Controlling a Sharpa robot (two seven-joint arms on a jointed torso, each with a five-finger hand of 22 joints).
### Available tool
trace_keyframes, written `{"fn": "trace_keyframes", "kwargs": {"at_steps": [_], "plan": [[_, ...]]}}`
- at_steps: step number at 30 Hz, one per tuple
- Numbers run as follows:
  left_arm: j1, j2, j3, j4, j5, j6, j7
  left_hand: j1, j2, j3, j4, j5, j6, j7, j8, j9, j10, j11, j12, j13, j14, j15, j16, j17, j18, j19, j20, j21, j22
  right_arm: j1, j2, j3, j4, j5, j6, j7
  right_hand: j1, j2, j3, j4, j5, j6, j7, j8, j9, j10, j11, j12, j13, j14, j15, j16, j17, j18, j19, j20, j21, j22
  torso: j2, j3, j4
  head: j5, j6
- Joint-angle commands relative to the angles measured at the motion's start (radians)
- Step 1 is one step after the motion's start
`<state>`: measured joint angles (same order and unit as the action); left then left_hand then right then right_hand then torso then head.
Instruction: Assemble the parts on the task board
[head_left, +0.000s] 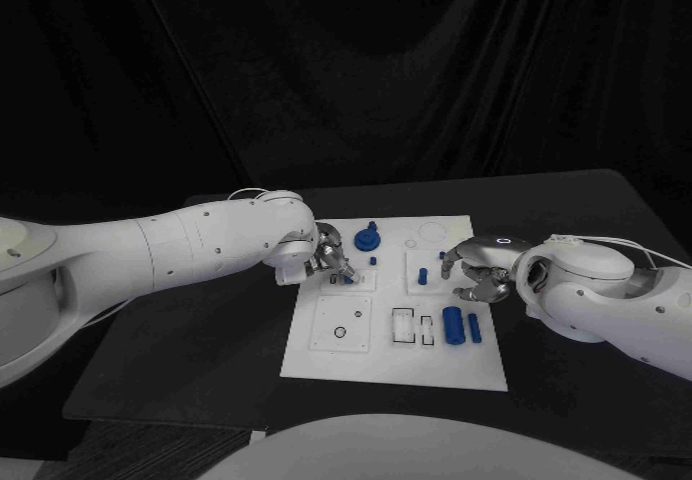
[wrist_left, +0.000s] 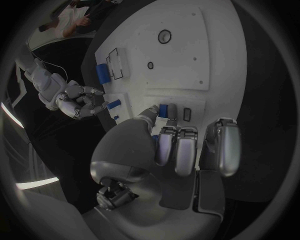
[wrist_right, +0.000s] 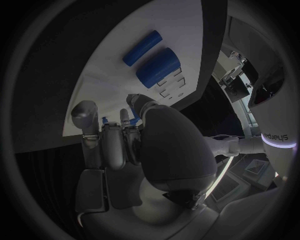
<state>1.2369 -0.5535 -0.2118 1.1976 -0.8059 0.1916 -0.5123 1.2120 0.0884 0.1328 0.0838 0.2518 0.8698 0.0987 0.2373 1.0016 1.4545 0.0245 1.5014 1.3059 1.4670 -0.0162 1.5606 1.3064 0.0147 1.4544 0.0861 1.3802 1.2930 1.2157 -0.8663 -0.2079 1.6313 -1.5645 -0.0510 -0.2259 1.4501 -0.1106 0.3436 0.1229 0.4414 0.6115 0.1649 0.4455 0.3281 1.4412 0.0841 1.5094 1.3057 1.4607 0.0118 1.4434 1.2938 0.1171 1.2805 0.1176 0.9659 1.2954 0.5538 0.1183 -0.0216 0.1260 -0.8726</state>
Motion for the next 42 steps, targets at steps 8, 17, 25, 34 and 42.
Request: {"fn": "trace_keyframes", "kwargs": {"at_steps": [8, 17, 25, 34, 42], "plan": [[-0.006, 0.003, -0.001, 0.002, 0.001, -0.022, 0.043, 0.052, 0.008, 0.106, -0.043, 0.099, -0.013, -0.011, 0.022, 0.004, -0.006, -0.002, -0.010, 0.190, 0.104, -0.010, 0.010, 0.264, 0.034, -0.004, 0.000, -0.011, 0.214, -0.003, 0.001, 0.000, 0.000, -0.003, 0.012, -0.020, -0.004, 0.007, 0.032, 0.008, 0.021, 0.011, 0.006, 0.021, -0.013, -0.010, 0.005, -0.015, 0.181, 0.028, 0.006, -0.013, 0.172, 0.011, -0.010, 0.003, -0.030, 0.103, 0.000, 0.0002, 0.0002, -0.001, 0.000], [-0.007, 0.001, -0.001, 0.004, 0.001, -0.029, 0.046, 0.061, 0.016, 0.168, -0.052, 0.148, -0.016, -0.007, 0.040, 0.007, -0.008, -0.001, -0.013, 0.187, 0.104, -0.011, 0.010, 0.264, 0.034, -0.003, -0.002, -0.011, 0.214, -0.004, 0.002, 0.000, -0.001, -0.003, 0.016, -0.022, -0.007, 0.012, 0.036, 0.009, 0.026, 0.011, 0.007, 0.022, -0.015, -0.013, 0.006, -0.017, 0.179, 0.027, 0.007, -0.014, 0.171, 0.012, -0.013, 0.004, -0.036, 0.102, 0.000, 0.0002, -0.0001, 0.001, 0.000], [-0.007, -0.001, -0.001, 0.014, 0.001, -0.030, 0.048, 0.061, 0.015, 0.279, -0.069, 0.205, -0.013, 0.003, 0.058, 0.008, -0.010, 0.006, -0.015, 0.184, 0.104, -0.005, 0.010, 0.264, 0.033, -0.004, 0.001, -0.010, 0.214, -0.005, 0.002, 0.000, -0.001, 0.015, 0.018, -0.024, -0.006, 0.014, 0.040, 0.007, 0.032, 0.011, 0.007, 0.023, -0.016, -0.015, 0.006, -0.017, 0.178, 0.025, 0.007, -0.015, 0.170, 0.013, -0.018, 0.005, -0.044, 0.100, 0.000, 0.0004, 0.0005, 0.004, 0.000], [-0.007, -0.005, -0.001, 0.023, 0.001, -0.026, 0.040, 0.046, 0.003, 0.348, -0.076, 0.207, -0.014, 0.006, 0.072, 0.010, -0.012, 0.008, -0.017, 0.182, 0.104, -0.004, 0.010, 0.264, 0.033, -0.003, 0.003, -0.008, 0.215, -0.006, -0.001, 0.000, 0.000, 0.030, 0.019, -0.029, -0.005, 0.016, 0.047, 0.003, 0.046, 0.010, 0.009, 0.025, -0.019, -0.020, 0.008, -0.019, 0.176, 0.023, 0.009, -0.016, 0.169, 0.015, -0.024, 0.006, -0.055, 0.098, 0.000, 0.0001, 0.0003, 0.003, 0.000], [-0.007, -0.012, 0.000, 0.033, 0.001, -0.030, 0.036, 0.016, -0.017, 0.407, -0.081, 0.240, -0.020, 0.005, 0.108, 0.039, 0.000, 0.008, -0.009, 0.187, 0.104, -0.004, 0.010, 0.264, 0.032, 0.001, 0.003, 0.001, 0.217, -0.006, -0.007, 0.000, 0.004, 0.032, 0.015, -0.031, -0.005, 0.015, 0.048, 0.002, 0.047, 0.010, 0.009, 0.025, -0.019, -0.025, 0.008, -0.021, 0.173, 0.022, 0.009, -0.018, 0.168, 0.017, -0.028, 0.006, -0.062, 0.097, 0.000, 0.0010, -0.0006, 0.003, 0.000]]}}
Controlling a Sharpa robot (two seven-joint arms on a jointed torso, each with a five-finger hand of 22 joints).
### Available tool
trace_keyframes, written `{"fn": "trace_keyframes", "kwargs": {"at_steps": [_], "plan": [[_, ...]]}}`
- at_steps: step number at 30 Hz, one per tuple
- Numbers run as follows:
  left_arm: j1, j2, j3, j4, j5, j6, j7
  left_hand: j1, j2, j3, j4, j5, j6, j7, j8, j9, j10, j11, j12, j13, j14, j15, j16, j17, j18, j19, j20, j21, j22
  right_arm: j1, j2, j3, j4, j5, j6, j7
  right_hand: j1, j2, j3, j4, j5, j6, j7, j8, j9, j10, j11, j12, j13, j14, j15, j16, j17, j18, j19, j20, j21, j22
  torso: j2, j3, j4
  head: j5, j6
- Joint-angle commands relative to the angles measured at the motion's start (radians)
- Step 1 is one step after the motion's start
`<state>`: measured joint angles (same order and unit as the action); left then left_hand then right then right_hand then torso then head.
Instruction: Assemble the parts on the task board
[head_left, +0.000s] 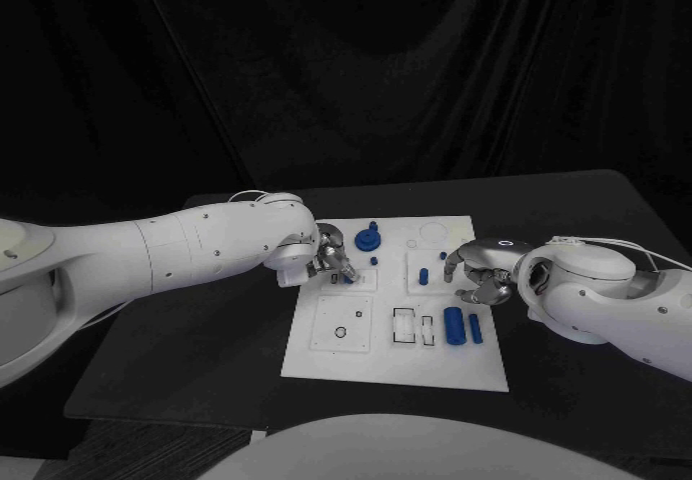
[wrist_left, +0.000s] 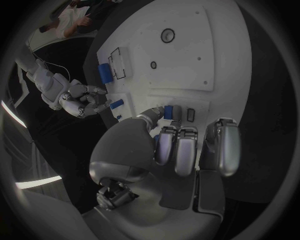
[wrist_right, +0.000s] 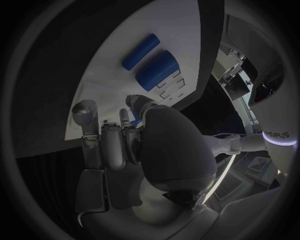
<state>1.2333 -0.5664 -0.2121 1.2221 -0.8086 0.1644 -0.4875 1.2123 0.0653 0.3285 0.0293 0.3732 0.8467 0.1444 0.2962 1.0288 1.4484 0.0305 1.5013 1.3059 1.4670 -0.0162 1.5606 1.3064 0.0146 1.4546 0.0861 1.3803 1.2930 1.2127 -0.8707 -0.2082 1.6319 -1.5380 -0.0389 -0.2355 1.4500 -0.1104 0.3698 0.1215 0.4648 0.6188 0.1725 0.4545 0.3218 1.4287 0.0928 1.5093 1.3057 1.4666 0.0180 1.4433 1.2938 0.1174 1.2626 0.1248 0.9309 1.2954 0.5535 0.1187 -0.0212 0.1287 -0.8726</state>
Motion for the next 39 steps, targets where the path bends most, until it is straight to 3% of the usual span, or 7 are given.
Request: {"fn": "trace_keyframes", "kwargs": {"at_steps": [1, 8, 12, 24, 30, 35, 39], "plan": [[-0.004, -0.002, 0.000, 0.012, 0.004, -0.005, 0.012, 0.011, 0.005, 0.218, -0.026, 0.125, -0.001, -0.041, 0.057, 0.020, 0.010, 0.001, -0.006, 0.189, 0.104, -0.004, 0.010, 0.264, 0.031, 0.002, 0.003, 0.004, 0.218, -0.003, -0.004, 0.001, 0.004, 0.006, 0.001, -0.022, -0.005, 0.015, 0.022, 0.003, 0.024, 0.003, 0.002, 0.016, -0.013, -0.013, -0.001, -0.021, 0.173, 0.016, 0.003, -0.018, 0.168, 0.017, -0.011, -0.001, -0.028, 0.096, 0.000, 0.0006, -0.0011, 0.000, 0.000], [-0.003, -0.015, 0.000, 0.033, 0.004, -0.028, 0.022, -0.019, -0.013, 0.247, -0.028, 0.190, -0.022, -0.046, 0.120, 0.090, 0.039, -0.004, 0.013, 0.206, 0.104, -0.009, 0.010, 0.264, 0.028, 0.011, 0.000, 0.022, 0.223, -0.003, -0.007, 0.001, 0.007, 0.006, -0.005, -0.022, -0.005, 0.015, 0.022, 0.002, 0.025, 0.003, 0.002, 0.016, -0.013, -0.014, 0.000, -0.022, 0.172, 0.016, 0.003, -0.017, 0.168, 0.017, -0.012, -0.001, -0.030, 0.096, 0.000, 0.0006, -0.0015, -0.004, 0.000], [-0.001, -0.028, 0.000, 0.050, 0.004, -0.044, 0.023, -0.026, -0.020, 0.251, -0.031, 0.210, -0.021, -0.048, 0.132, 0.102, 0.057, -0.006, 0.025, 0.218, 0.104, -0.011, 0.010, 0.264, 0.026, 0.016, -0.003, 0.031, 0.225, -0.002, -0.009, 0.001, 0.008, 0.006, -0.007, -0.022, -0.005, 0.015, 0.022, 0.002, 0.025, 0.003, 0.002, 0.016, -0.013, -0.014, 0.000, -0.022, 0.172, 0.016, 0.003, -0.017, 0.168, 0.017, -0.012, -0.001, -0.030, 0.096, -0.001, 0.0006, -0.0023, -0.005, 0.000], [0.014, -0.051, 0.001, 0.079, 0.004, -0.033, 0.002, -0.030, -0.024, 0.253, -0.033, 0.220, -0.018, -0.050, 0.140, 0.108, 0.069, -0.009, 0.033, 0.226, 0.104, -0.013, 0.010, 0.264, 0.025, 0.019, -0.004, 0.035, 0.226, -0.003, -0.007, 0.001, 0.006, 0.006, -0.009, -0.021, -0.005, 0.014, 0.023, 0.002, 0.025, 0.003, 0.002, 0.017, -0.013, -0.017, 0.000, -0.023, 0.171, 0.015, 0.003, -0.018, 0.167, 0.017, -0.013, -0.001, -0.031, 0.096, 0.000, -0.0001, -0.0019, -0.006, 0.000], [0.036, -0.047, 0.001, 0.073, 0.004, 0.023, -0.020, -0.033, -0.022, 0.253, -0.031, 0.209, -0.020, -0.051, 0.140, 0.109, 0.067, -0.009, 0.032, 0.225, 0.104, -0.014, 0.010, 0.264, 0.026, 0.016, -0.005, 0.032, 0.225, -0.003, -0.004, 0.001, 0.004, 0.006, -0.008, -0.019, -0.005, 0.014, 0.023, 0.001, 0.026, 0.003, 0.002, 0.017, -0.013, -0.018, 0.000, -0.024, 0.170, 0.015, 0.004, -0.019, 0.167, 0.018, -0.014, -0.001, -0.034, 0.095, 0.000, -0.0008, -0.0008, -0.005, 0.000], [0.053, -0.033, 0.001, 0.042, 0.004, 0.141, -0.058, -0.033, -0.013, 0.262, -0.029, 0.161, -0.031, -0.049, 0.137, 0.110, 0.066, -0.008, 0.031, 0.224, 0.104, -0.013, 0.010, 0.264, 0.028, 0.010, -0.005, 0.026, 0.222, -0.003, -0.002, 0.001, 0.003, 0.006, -0.010, -0.017, -0.005, 0.014, 0.023, 0.001, 0.026, 0.003, 0.002, 0.017, -0.013, -0.018, 0.000, -0.024, 0.170, 0.015, 0.004, -0.019, 0.167, 0.018, -0.014, -0.001, -0.034, 0.095, 0.000, -0.0007, -0.0004, -0.003, 0.000], [0.059, -0.018, 0.001, 0.011, 0.004, 0.208, -0.075, -0.033, -0.013, 0.264, -0.030, 0.155, -0.032, -0.049, 0.137, 0.110, 0.069, -0.008, 0.033, 0.226, 0.104, -0.012, 0.010, 0.264, 0.027, 0.011, -0.005, 0.026, 0.223, -0.003, -0.001, 0.001, 0.003, 0.006, -0.017, -0.013, -0.005, 0.014, 0.023, 0.001, 0.026, 0.003, 0.002, 0.017, -0.013, -0.018, 0.000, -0.024, 0.170, 0.015, 0.004, -0.019, 0.167, 0.018, -0.014, -0.001, -0.034, 0.095, 0.001, -0.0012, 0.0006, -0.008, 0.000]]}}
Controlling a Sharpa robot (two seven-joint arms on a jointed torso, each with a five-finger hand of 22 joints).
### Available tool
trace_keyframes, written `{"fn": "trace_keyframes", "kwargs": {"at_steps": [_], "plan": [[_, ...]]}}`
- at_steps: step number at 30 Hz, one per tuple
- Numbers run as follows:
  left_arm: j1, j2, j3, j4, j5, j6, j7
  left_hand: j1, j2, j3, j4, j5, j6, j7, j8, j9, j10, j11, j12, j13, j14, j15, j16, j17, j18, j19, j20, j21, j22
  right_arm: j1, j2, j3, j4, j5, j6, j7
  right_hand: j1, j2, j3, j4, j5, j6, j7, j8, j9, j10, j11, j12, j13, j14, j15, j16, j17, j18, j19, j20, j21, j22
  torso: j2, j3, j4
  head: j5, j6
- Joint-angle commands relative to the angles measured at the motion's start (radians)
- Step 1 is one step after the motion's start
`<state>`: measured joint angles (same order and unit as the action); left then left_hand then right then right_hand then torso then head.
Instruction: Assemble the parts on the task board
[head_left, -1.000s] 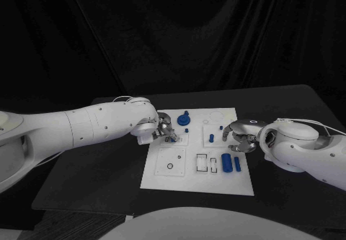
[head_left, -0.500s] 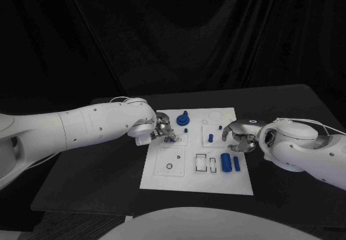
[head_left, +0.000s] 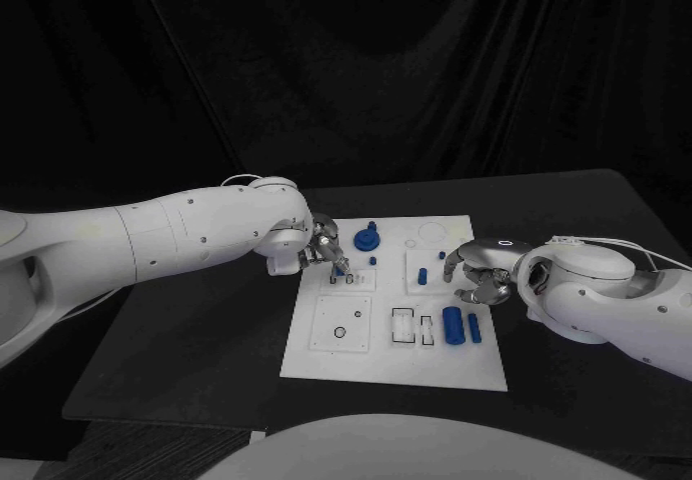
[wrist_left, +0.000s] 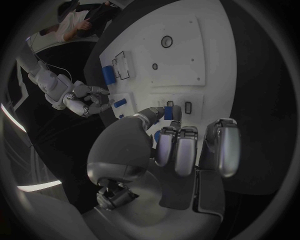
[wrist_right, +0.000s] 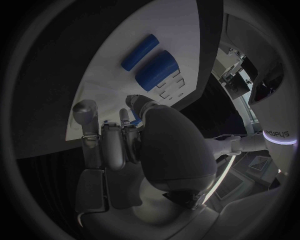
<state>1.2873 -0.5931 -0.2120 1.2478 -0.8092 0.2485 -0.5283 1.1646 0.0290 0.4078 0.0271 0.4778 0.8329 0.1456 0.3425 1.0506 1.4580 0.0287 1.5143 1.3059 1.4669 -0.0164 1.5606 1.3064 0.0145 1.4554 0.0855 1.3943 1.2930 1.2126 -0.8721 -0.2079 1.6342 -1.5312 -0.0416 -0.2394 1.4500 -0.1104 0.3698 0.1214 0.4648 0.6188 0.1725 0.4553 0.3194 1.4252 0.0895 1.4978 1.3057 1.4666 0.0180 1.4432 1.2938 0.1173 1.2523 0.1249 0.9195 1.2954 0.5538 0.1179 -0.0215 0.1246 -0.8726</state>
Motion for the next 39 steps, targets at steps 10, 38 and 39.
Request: {"fn": "trace_keyframes", "kwargs": {"at_steps": [10, 38, 39], "plan": [[0.008, 0.052, 0.001, -0.094, 0.004, 0.217, -0.053, 0.018, 0.023, 0.187, -0.034, 0.047, -0.017, -0.051, 0.090, 0.088, 0.085, -0.006, 0.038, 0.245, 0.104, -0.013, 0.010, 0.264, 0.025, 0.016, -0.004, 0.022, 0.226, -0.003, 0.004, 0.000, -0.003, -0.001, -0.019, -0.004, -0.005, 0.014, 0.024, 0.000, 0.026, 0.004, 0.002, 0.017, -0.011, -0.014, 0.004, -0.012, 0.171, 0.015, 0.004, -0.018, 0.168, 0.017, -0.004, 0.000, -0.021, 0.096, 0.000, 0.0003, -0.0018, -0.005, 0.000], [0.007, 0.137, 0.001, -0.207, 0.004, 0.257, -0.056, 0.020, 0.032, 0.190, -0.038, -0.001, -0.018, -0.049, 0.077, 0.078, 0.096, -0.004, 0.046, 0.253, 0.104, -0.011, 0.010, 0.264, 0.025, 0.018, -0.003, 0.025, 0.226, -0.005, 0.010, 0.000, -0.008, -0.001, -0.018, -0.001, -0.004, 0.014, 0.025, -0.002, 0.026, 0.005, 0.003, 0.019, -0.011, -0.015, 0.005, -0.012, 0.170, 0.014, 0.004, -0.019, 0.167, 0.018, -0.005, 0.000, -0.023, 0.095, 0.000, 0.0013, -0.0004, -0.010, 0.000], [0.007, 0.138, 0.001, -0.208, 0.004, 0.258, -0.056, 0.020, 0.032, 0.190, -0.038, -0.005, -0.018, -0.049, 0.076, 0.077, 0.096, -0.004, 0.046, 0.253, 0.104, -0.011, 0.010, 0.264, 0.025, 0.018, -0.003, 0.025, 0.226, -0.005, 0.010, 0.000, -0.008, -0.001, -0.018, -0.001, -0.004, 0.014, 0.025, -0.002, 0.026, 0.005, 0.003, 0.019, -0.011, -0.015, 0.005, -0.012, 0.170, 0.014, 0.004, -0.019, 0.167, 0.018, -0.005, 0.000, -0.023, 0.095, 0.000, 0.0014, 0.0001, -0.011, 0.000]]}}
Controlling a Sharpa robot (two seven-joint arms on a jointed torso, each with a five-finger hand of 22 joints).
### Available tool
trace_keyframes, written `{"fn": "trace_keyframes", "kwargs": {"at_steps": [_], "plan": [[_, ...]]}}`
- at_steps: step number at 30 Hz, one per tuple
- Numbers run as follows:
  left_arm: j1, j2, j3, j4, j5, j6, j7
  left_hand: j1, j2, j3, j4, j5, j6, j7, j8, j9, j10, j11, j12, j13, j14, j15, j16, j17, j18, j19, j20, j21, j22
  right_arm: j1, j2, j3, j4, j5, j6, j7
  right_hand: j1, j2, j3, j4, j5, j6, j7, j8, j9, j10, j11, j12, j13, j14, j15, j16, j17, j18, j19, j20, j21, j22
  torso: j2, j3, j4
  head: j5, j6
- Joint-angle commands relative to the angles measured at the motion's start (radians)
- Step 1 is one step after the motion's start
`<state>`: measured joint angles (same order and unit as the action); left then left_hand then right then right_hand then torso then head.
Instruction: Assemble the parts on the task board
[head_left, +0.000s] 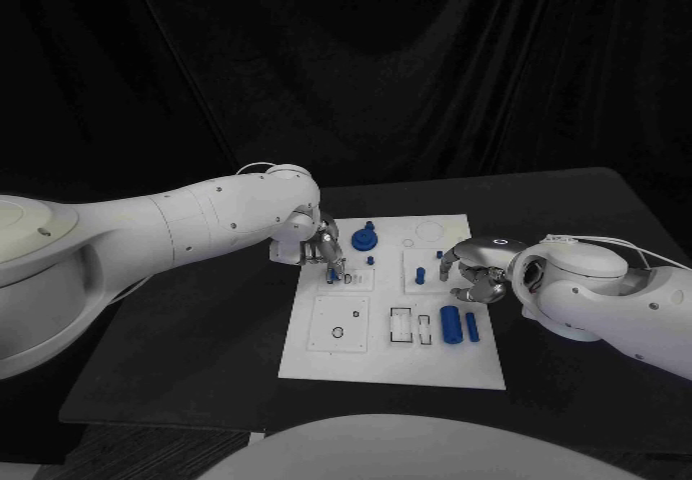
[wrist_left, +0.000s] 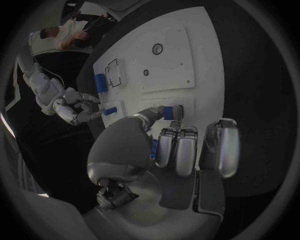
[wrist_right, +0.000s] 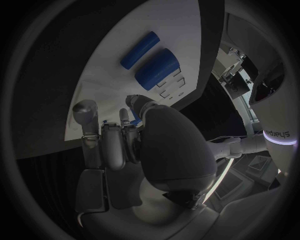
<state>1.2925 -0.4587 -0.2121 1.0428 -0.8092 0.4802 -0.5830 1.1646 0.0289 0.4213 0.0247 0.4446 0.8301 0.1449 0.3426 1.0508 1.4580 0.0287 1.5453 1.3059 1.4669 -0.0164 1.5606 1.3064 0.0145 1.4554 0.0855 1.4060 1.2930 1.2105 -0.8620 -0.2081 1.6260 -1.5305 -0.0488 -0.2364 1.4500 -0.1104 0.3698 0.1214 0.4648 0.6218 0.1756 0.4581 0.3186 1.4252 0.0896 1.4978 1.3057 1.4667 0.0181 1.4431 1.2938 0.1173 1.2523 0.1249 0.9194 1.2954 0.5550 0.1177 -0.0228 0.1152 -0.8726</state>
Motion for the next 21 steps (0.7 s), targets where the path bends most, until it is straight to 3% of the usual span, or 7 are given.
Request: {"fn": "trace_keyframes", "kwargs": {"at_steps": [1, 21], "plan": [[0.002, 0.005, 0.001, -0.005, 0.004, 0.028, -0.002, 0.020, 0.033, 0.177, -0.036, 0.026, -0.014, -0.048, 0.075, 0.076, 0.096, -0.004, 0.014, 0.253, 0.104, -0.011, 0.010, 0.264, 0.025, 0.018, -0.003, 0.014, 0.226, -0.003, 0.000, 0.001, 0.000, -0.002, -0.011, -0.004, -0.004, 0.014, 0.025, -0.002, 0.026, 0.002, 0.000, 0.016, -0.011, -0.015, 0.005, -0.012, 0.170, 0.014, 0.004, -0.019, 0.167, 0.018, -0.005, 0.000, -0.023, 0.095, -0.001, 0.0015, 0.0018, -0.001, 0.000], [-0.001, 0.015, 0.001, -0.021, 0.004, 0.019, -0.002, 0.021, 0.034, 0.177, -0.036, 0.022, -0.014, -0.048, 0.074, 0.075, 0.097, -0.004, 0.015, 0.254, 0.104, -0.011, 0.010, 0.264, 0.025, 0.017, -0.003, 0.013, 0.226, -0.004, -0.001, 0.001, 0.001, -0.002, -0.011, -0.006, -0.004, 0.014, 0.026, -0.002, 0.026, 0.003, 0.000, 0.016, -0.011, -0.016, 0.005, -0.012, 0.170, 0.013, 0.004, -0.019, 0.166, 0.018, -0.005, 0.000, -0.023, 0.095, -0.001, 0.0006, 0.0015, -0.007, 0.000]]}}
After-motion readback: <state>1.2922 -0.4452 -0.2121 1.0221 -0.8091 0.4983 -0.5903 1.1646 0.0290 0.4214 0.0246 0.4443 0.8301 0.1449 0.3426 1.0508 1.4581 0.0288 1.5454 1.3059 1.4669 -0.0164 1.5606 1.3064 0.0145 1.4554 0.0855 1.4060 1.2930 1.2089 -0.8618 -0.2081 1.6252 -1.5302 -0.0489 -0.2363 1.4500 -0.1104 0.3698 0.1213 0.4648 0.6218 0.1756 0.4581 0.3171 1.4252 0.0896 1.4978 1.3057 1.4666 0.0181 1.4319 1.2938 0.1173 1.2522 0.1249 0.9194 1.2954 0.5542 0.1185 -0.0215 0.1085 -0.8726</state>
